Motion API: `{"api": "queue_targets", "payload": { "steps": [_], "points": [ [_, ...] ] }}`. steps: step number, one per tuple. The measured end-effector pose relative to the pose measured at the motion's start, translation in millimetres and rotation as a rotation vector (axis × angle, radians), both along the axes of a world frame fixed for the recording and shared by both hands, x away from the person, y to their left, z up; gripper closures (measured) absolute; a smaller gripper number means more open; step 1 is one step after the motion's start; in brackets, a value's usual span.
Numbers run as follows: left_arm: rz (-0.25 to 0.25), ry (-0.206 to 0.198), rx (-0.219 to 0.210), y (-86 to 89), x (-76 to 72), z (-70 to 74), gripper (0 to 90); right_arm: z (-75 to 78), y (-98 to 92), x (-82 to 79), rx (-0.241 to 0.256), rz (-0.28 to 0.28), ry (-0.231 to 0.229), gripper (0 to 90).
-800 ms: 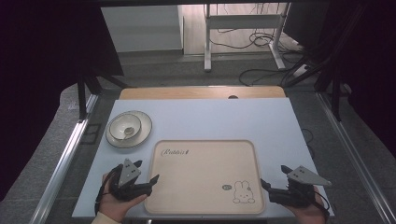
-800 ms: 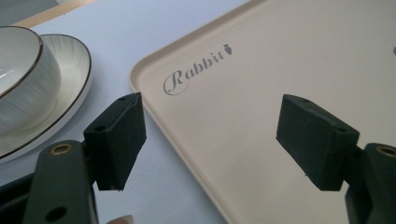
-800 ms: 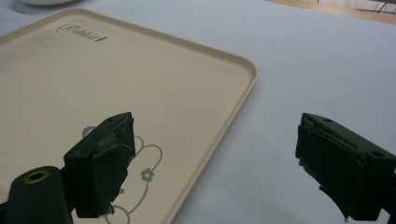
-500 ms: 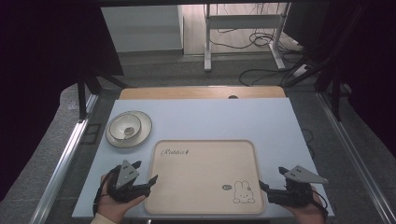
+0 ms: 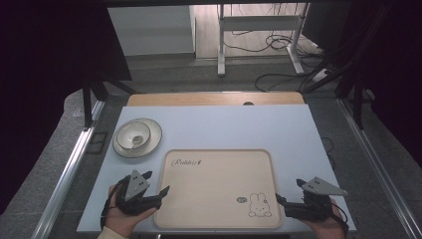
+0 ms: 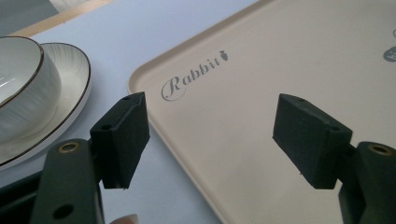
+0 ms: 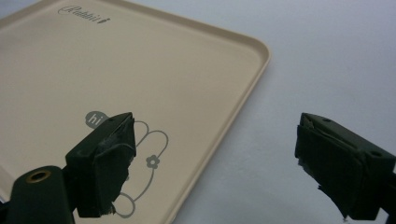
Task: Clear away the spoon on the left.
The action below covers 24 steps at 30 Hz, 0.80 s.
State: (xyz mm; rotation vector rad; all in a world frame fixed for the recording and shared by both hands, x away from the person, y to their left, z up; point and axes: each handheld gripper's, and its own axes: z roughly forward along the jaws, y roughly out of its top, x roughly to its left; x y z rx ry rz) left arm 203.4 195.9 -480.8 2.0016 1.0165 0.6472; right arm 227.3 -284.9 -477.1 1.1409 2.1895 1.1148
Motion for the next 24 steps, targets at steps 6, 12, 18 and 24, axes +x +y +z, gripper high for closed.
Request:
{"api": "queue_targets", "payload": {
  "steps": [6,12,18,24],
  "points": [
    [-0.001,-0.014,-0.014,1.8,-0.6,1.9,27.4,2.9,-3.5,-0.8,0.014,-0.028,-0.035,13.6],
    [0.015,-0.063,-0.036,2.2,1.3,10.8,27.8,2.2,-5.1,0.8,0.019,-0.033,-0.029,13.7],
    [0.013,-0.073,-0.025,-0.6,5.9,15.5,28.2,2.1,-5.0,0.2,0.013,-0.033,-0.029,13.8],
    [0.045,-0.101,-0.042,4.9,7.0,21.4,28.8,1.3,-6.5,1.2,0.009,-0.044,-0.027,13.8]
  ]
}}
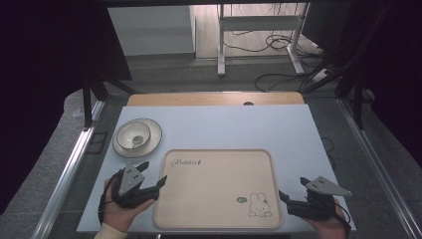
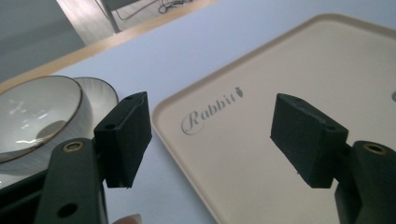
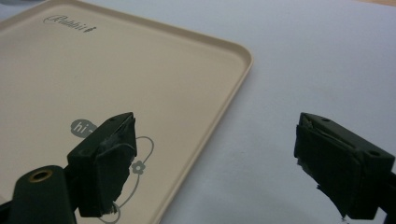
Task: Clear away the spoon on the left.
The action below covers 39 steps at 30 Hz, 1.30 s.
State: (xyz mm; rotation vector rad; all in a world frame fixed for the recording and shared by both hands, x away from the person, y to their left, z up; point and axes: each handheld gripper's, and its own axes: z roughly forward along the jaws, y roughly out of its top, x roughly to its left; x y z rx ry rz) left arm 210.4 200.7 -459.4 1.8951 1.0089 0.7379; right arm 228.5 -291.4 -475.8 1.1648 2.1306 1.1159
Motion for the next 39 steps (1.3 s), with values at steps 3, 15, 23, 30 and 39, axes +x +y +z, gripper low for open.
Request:
{"api": "queue_targets", "payload": {
  "steps": [3,15,23,30,39],
  "points": [
    [0.006,-0.008,-0.003,-0.3,1.7,3.0,28.7,-0.6,0.3,0.6,-0.003,0.000,0.005,13.8],
    [0.022,-0.044,-0.006,-9.2,14.2,16.2,29.6,-0.4,1.6,-0.3,-0.007,-0.001,0.005,13.9],
    [0.085,-0.060,0.028,-2.1,28.8,22.0,29.6,-0.6,0.3,-0.4,-0.005,-0.003,0.005,14.0],
    [0.137,-0.066,0.041,13.7,33.8,23.1,29.8,-1.0,2.0,-0.6,-0.013,-0.002,0.005,14.0],
    [0.185,-0.056,0.053,40.1,34.1,21.4,29.1,-1.6,1.9,-0.3,-0.020,-0.001,0.003,14.1]
  ]
}}
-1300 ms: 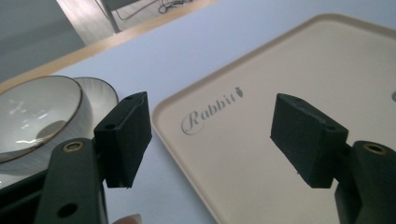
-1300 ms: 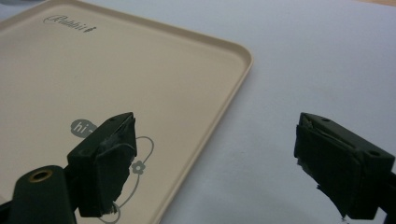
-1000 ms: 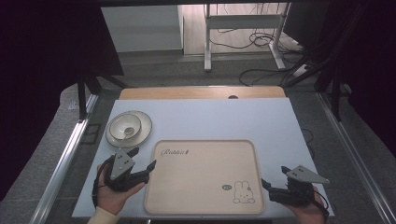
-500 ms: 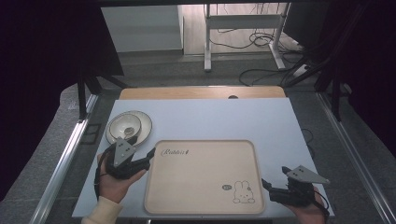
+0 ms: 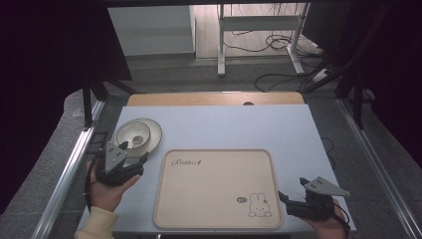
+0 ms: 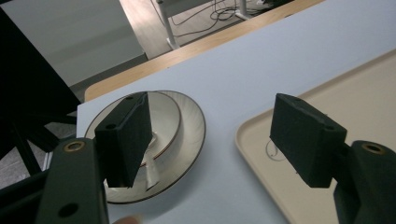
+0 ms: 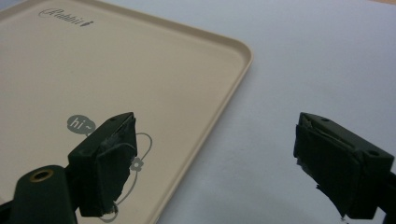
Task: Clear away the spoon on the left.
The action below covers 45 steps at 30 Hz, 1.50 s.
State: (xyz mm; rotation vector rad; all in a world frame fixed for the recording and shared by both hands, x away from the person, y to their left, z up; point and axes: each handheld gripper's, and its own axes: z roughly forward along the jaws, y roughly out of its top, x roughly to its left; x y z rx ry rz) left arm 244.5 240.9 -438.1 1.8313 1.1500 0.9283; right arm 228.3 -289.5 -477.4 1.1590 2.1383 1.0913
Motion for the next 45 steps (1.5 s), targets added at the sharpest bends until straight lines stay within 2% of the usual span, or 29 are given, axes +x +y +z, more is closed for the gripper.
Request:
{"api": "queue_targets", "payload": {
  "steps": [13,21,32,45],
  "points": [
    [0.016,0.041,0.009,22.2,2.5,-14.6,28.2,-1.5,0.7,0.5,-0.009,0.007,0.001,14.1],
    [0.019,0.058,0.029,27.9,4.8,-24.3,29.5,-2.3,1.1,1.0,-0.014,0.010,0.004,14.1],
    [0.042,0.087,0.042,34.5,9.7,-34.1,39.9,-2.6,1.2,1.0,-0.014,0.012,0.007,14.1],
    [0.045,0.093,0.063,34.4,17.8,-38.4,54.4,-3.1,1.9,1.1,-0.018,0.012,0.010,14.1]
  ]
}}
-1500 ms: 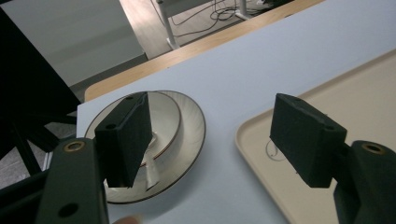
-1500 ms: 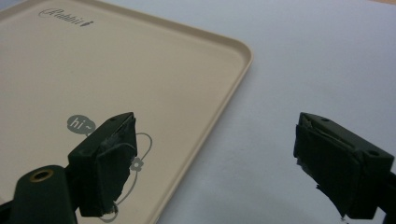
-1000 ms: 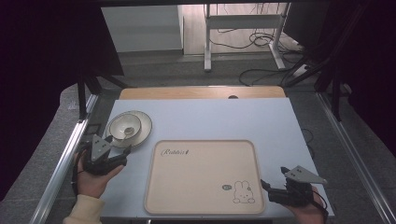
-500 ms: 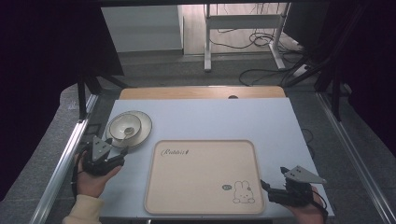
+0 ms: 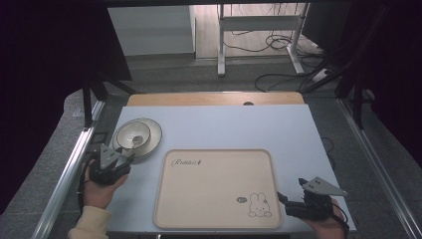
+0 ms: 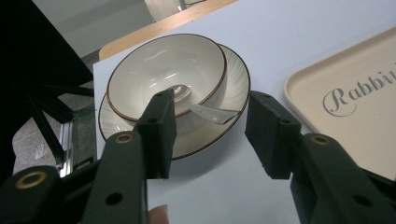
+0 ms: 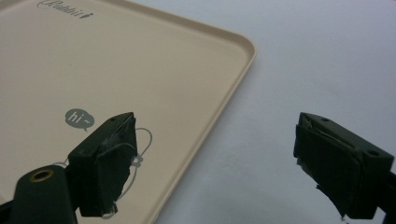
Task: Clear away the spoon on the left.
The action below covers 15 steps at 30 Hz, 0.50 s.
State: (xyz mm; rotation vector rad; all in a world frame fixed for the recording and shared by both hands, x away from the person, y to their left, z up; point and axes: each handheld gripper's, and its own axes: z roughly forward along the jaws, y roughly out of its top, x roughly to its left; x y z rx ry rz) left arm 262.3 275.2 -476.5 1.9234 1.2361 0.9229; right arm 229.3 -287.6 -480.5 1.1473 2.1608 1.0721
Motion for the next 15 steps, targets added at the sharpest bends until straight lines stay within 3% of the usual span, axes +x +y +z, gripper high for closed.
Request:
{"api": "queue_targets", "payload": {
  "steps": [15],
  "points": [
    [0.000,0.004,0.025,0.0,5.4,-3.9,66.6,-0.3,0.9,-0.5,0.001,0.009,-0.003,14.1]
  ]
}}
